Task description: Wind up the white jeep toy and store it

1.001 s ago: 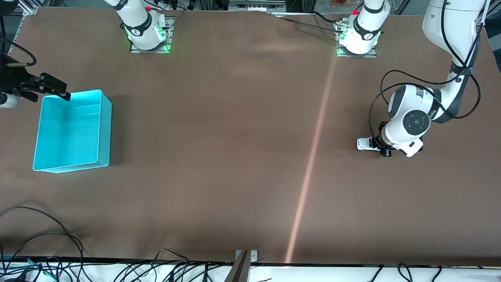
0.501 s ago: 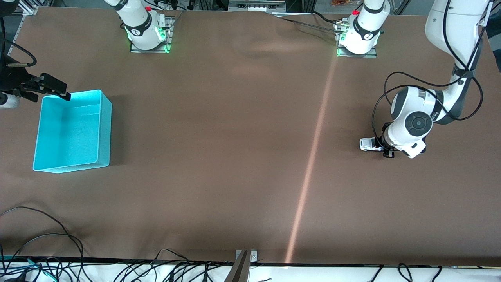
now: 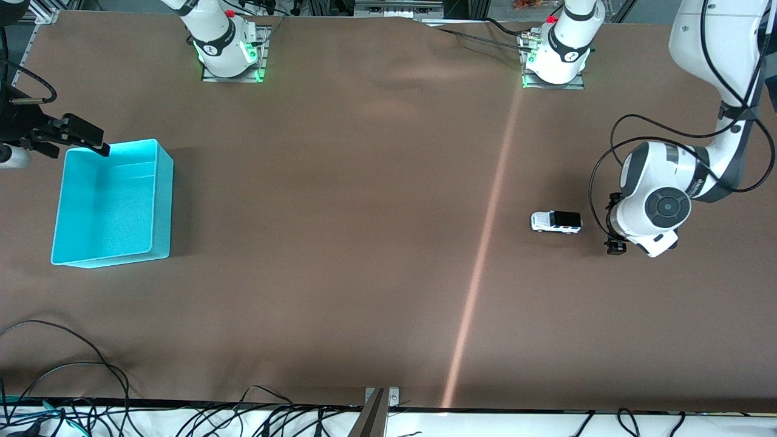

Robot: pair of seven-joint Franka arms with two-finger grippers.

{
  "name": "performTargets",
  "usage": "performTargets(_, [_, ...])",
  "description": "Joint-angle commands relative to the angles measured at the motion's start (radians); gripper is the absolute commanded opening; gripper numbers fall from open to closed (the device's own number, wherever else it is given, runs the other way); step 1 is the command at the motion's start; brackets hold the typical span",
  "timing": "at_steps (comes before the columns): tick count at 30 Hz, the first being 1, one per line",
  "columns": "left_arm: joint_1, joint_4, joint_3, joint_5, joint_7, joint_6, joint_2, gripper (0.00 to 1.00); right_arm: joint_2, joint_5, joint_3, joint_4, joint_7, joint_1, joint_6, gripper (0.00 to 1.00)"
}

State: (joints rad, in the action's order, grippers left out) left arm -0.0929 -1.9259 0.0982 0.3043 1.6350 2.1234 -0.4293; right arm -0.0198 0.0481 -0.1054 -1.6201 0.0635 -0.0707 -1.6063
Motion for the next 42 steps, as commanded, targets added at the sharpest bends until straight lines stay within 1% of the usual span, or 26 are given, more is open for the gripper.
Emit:
performTargets(1, [-0.008,0.028,0.006,-0.045,-0.150,-0.100,0.076,1.00,-0.011,-0.007,0.000,0.028,0.012,0.003,0.019,1.00])
performTargets(4, [-0.008,0.093,0.006,-0.060,-0.239,-0.169,0.080,1.00,-0.012,-0.008,-0.002,0.026,0.013,0.005,0.019,1.00])
performTargets(7, [-0.008,0.151,0.006,-0.096,-0.337,-0.203,0.083,1.00,-0.011,-0.008,-0.002,0.026,0.015,0.005,0.019,1.00])
performTargets(12, [-0.007,0.241,0.008,-0.105,-0.495,-0.250,0.083,1.00,-0.012,-0.008,-0.002,0.026,0.013,0.005,0.019,1.00])
performTargets(16, [-0.001,0.274,0.009,-0.105,-0.615,-0.257,0.083,1.00,-0.012,-0.010,-0.002,0.026,0.013,0.005,0.020,1.00])
performTargets(21, [0.005,0.320,0.011,-0.105,-0.829,-0.281,0.083,1.00,-0.012,-0.008,-0.002,0.026,0.015,0.005,0.020,1.00])
performTargets(23, [0.005,0.349,0.023,-0.105,-0.930,-0.289,0.083,1.00,-0.012,-0.008,-0.002,0.026,0.015,0.005,0.019,1.00])
performTargets(32, [0.019,0.433,0.031,-0.106,-1.101,-0.319,0.078,1.00,-0.012,-0.005,-0.002,0.028,0.015,0.006,0.017,1.00])
performTargets(36, [0.019,0.461,0.031,-0.143,-1.136,-0.333,0.081,1.00,-0.012,-0.005,-0.002,0.028,0.013,0.005,0.019,1.00])
performTargets(39, [0.019,0.514,0.031,-0.165,-1.194,-0.341,0.078,1.00,-0.012,-0.005,-0.002,0.028,0.013,0.005,0.019,1.00])
performTargets(42, [0.009,0.528,0.031,-0.204,-1.260,-0.358,0.080,1.00,-0.012,-0.002,-0.002,0.028,0.015,0.005,0.019,1.00])
